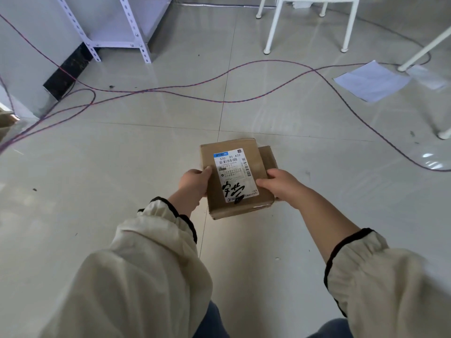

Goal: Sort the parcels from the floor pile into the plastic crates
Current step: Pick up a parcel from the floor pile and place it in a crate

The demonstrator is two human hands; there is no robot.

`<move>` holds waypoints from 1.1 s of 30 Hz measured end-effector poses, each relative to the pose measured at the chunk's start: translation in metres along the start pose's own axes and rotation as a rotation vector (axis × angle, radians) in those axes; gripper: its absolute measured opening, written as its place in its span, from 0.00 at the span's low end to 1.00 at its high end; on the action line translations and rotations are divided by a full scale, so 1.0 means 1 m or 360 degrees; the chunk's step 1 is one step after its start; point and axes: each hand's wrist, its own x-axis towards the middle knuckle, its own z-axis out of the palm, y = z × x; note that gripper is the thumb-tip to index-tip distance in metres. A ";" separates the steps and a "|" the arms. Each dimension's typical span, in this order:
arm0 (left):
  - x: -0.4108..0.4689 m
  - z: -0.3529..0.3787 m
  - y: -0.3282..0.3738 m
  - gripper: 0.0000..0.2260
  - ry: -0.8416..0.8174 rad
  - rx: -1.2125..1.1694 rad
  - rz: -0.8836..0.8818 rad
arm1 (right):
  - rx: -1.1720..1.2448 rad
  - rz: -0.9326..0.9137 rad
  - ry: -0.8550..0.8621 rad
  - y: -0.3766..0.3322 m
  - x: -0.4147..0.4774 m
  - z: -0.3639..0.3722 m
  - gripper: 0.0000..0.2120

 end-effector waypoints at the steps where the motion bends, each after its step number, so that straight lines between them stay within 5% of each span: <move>1: 0.000 0.001 -0.001 0.11 0.0011 0.0001 0.0030 | 0.0025 0.0012 -0.0003 -0.001 0.000 0.001 0.13; 33: -0.077 -0.001 0.037 0.14 -0.0059 -0.0685 0.0004 | 0.0134 0.0062 0.0343 -0.041 -0.072 -0.022 0.12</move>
